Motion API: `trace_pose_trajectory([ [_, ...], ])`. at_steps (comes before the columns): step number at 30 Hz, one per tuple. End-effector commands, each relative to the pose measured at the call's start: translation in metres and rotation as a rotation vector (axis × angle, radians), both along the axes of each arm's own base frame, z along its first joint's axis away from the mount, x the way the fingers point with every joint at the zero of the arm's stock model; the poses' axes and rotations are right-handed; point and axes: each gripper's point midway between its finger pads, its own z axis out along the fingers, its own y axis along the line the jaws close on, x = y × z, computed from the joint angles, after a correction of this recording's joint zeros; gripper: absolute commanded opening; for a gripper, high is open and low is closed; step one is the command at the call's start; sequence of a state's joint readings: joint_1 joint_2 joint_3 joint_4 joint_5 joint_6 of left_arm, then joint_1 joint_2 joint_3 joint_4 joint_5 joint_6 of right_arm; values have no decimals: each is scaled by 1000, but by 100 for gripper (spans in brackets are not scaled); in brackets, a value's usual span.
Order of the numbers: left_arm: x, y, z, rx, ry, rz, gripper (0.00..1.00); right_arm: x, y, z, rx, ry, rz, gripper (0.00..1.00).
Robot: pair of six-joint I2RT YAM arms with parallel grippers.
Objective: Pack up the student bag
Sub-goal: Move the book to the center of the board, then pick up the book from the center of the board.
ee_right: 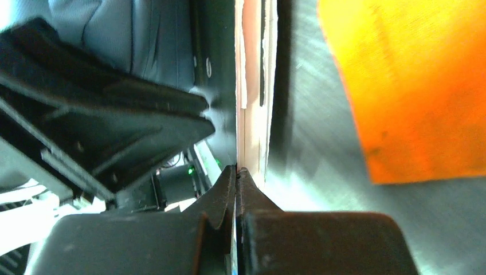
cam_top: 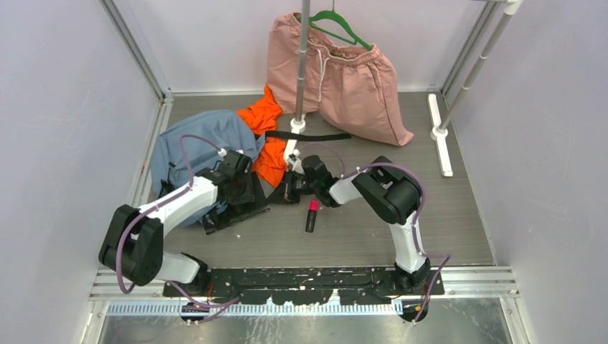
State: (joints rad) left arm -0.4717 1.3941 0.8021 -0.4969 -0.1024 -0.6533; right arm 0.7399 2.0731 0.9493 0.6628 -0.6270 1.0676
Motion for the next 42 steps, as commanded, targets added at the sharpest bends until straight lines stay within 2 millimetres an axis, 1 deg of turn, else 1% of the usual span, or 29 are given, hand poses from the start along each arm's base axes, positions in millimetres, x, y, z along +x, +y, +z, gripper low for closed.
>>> trace_pose_trajectory([
  [1, 12, 17, 34, -7, -71, 35, 33, -16, 4, 63, 124, -112, 87, 1],
  [3, 14, 23, 43, -15, -91, 38, 34, -20, -1, 70, 139, -99, 86, 1],
  [6, 16, 31, 48, -11, -91, 35, 35, -29, -11, 82, 143, -109, 90, 1],
  [8, 17, 34, 50, -4, -81, 33, 35, -35, -22, 77, 87, -126, 86, 1],
  [10, 19, 35, 52, -1, -82, 28, 35, -41, -37, 66, 3, -145, 81, 1],
  [12, 20, 31, 53, -19, -85, 22, 35, -46, -54, 58, -54, -157, 63, 1],
  [15, 21, 25, 53, -50, -85, 10, 36, -46, -82, 54, -108, -156, 1, 1],
  [16, 21, 23, 52, -54, -78, 5, 36, -38, -95, 56, -122, -170, -46, 1],
  [18, 22, 21, 51, -56, -70, -15, 36, -29, -122, 49, -161, -162, -120, 1],
  [19, 21, 19, 50, -65, -62, -28, 36, -22, -134, 50, -167, -163, -158, 1],
  [21, 20, 10, 51, -102, -51, -69, 36, -7, -158, 53, -174, -168, -236, 1],
  [22, 19, 2, 53, -139, -50, -101, 36, 0, -167, 56, -183, -178, -267, 1],
  [23, 18, -5, 56, -172, -51, -132, 37, 8, -175, 58, -205, -197, -294, 1],
  [25, 18, -20, 61, -241, -54, -194, 38, 22, -190, 56, -285, -233, -328, 1],
  [28, 20, -35, 65, -297, -42, -247, 39, 40, -206, 43, -387, -240, -353, 1],
  [30, 21, -45, 63, -314, -22, -274, 40, 51, -217, 34, -447, -238, -379, 2],
  [31, 22, -51, 61, -317, -11, -285, 41, 52, -223, 26, -487, -219, -388, 12],
  [32, 24, -56, 57, -311, 3, -291, 41, 55, -228, 23, -513, -214, -406, 34],
  [33, 28, -58, 53, -297, 21, -284, 41, 57, -233, 21, -535, -212, -432, 52],
  [34, 32, -57, 43, -274, 58, -267, 41, 58, -236, 23, -542, -212, -453, 66],
  [35, 37, -57, 38, -257, 76, -254, 41, 58, -240, 25, -550, -209, -480, 76],
  [36, 41, -57, 35, -246, 84, -247, 41, 57, -243, 27, -556, -203, -508, 82],
  [37, 46, -58, 33, -244, 85, -240, 41, 56, -248, 30, -561, -186, -549, 84],
  [38, 51, -59, 31, -245, 76, -229, 41, 51, -254, 28, -567, -145, -595, 86],
  [39, 55, -61, 28, -247, 72, -223, 41, 46, -256, 29, -544, -102, -635, 87],
  [41, 62, -61, 20, -238, 74, -210, 41, 34, -248, 28, -450, 3, -679, 87],
  [42, 62, -62, 15, -238, 87, -208, 41, 34, -239, 35, -359, 19, -698, 87],
])
